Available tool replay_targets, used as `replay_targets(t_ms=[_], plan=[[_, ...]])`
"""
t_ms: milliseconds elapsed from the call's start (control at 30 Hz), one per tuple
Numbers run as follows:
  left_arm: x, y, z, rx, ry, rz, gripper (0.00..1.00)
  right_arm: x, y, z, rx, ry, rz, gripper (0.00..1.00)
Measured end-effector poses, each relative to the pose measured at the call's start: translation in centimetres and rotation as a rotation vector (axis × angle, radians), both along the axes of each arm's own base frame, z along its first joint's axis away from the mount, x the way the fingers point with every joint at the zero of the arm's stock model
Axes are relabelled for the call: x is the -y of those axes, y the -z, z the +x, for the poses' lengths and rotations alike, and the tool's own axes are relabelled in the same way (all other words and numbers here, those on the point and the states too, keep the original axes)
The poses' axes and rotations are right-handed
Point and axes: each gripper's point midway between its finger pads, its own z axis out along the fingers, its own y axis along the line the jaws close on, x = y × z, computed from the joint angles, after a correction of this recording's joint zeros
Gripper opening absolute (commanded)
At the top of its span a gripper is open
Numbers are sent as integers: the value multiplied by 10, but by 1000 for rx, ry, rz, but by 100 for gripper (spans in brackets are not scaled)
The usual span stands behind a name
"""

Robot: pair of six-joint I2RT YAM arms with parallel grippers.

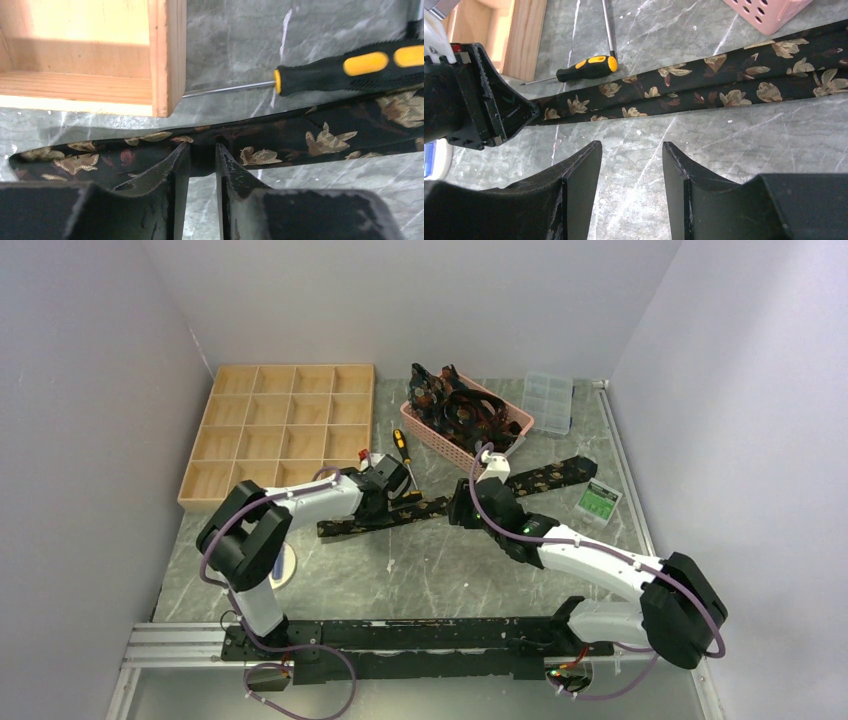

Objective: Roll the ties
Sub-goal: Roll the tie at the center of the board.

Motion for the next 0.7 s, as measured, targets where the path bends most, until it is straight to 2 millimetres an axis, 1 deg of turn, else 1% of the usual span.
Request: replay_targets(t_ms=[100,133,300,400,533,700], plan=[[4,1,3,0,-7,-8,4,2,-4,1,11,5,7,52],[4,1,3,0,-12,-10,3,2,-5,1,13,6,8,52],[3,1,3,5,-34,-9,3,3,-6,2,16,10,7,52],[-4,-1,1,13,-54,13,3,4,-6,1,14,10,6,52],[-31,-7,-12,16,-97,62,3,4,-6,1,14,10,5,52],[-60,-20,-16,43,-161,65,3,4,-5,1,13,11,4,52]])
